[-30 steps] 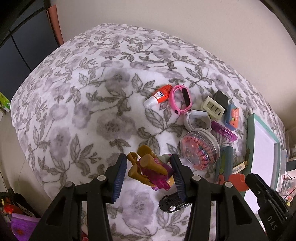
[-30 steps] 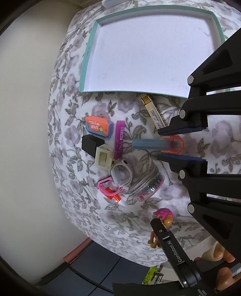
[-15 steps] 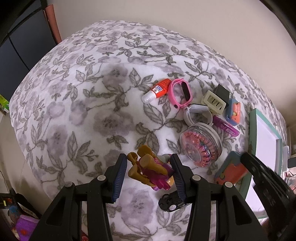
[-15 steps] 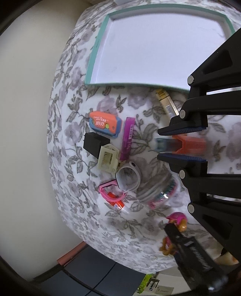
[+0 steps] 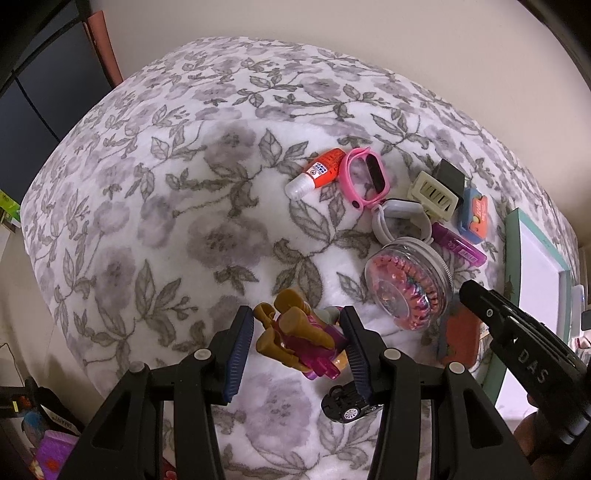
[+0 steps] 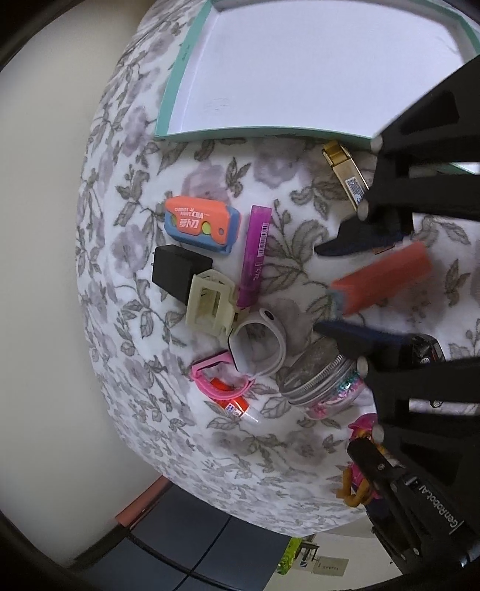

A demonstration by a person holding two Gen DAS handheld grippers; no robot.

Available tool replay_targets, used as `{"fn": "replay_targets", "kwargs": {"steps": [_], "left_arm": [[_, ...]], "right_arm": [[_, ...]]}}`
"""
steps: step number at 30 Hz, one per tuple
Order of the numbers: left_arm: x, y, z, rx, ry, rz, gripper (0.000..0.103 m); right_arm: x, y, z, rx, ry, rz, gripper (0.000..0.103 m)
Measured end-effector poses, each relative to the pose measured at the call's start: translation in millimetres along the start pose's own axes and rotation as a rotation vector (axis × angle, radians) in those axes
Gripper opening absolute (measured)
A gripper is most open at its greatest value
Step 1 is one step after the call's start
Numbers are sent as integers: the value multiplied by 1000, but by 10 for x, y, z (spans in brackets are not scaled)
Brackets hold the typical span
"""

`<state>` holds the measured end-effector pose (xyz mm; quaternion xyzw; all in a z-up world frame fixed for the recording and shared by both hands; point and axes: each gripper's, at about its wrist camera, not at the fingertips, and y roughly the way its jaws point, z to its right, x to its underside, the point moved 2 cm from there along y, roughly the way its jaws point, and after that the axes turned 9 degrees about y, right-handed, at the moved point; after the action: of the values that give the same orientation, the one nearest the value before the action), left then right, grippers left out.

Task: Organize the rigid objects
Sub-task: 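Lift the dog figurine with the left tool while the right tool lifts the pink-blue toy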

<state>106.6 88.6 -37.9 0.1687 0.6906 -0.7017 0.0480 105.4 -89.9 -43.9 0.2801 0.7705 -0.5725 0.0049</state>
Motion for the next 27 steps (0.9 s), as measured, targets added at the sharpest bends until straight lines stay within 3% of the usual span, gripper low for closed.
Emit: {"fn": "replay_targets", "kwargs": {"steps": [15, 27], "left_arm": [[24, 91, -20, 2, -12, -44, 50], [38, 195, -93, -21, -37, -78, 50]], "right_arm": [[99, 292, 58, 62, -17, -71, 47], [291, 479, -197, 217, -171, -62, 50]]}}
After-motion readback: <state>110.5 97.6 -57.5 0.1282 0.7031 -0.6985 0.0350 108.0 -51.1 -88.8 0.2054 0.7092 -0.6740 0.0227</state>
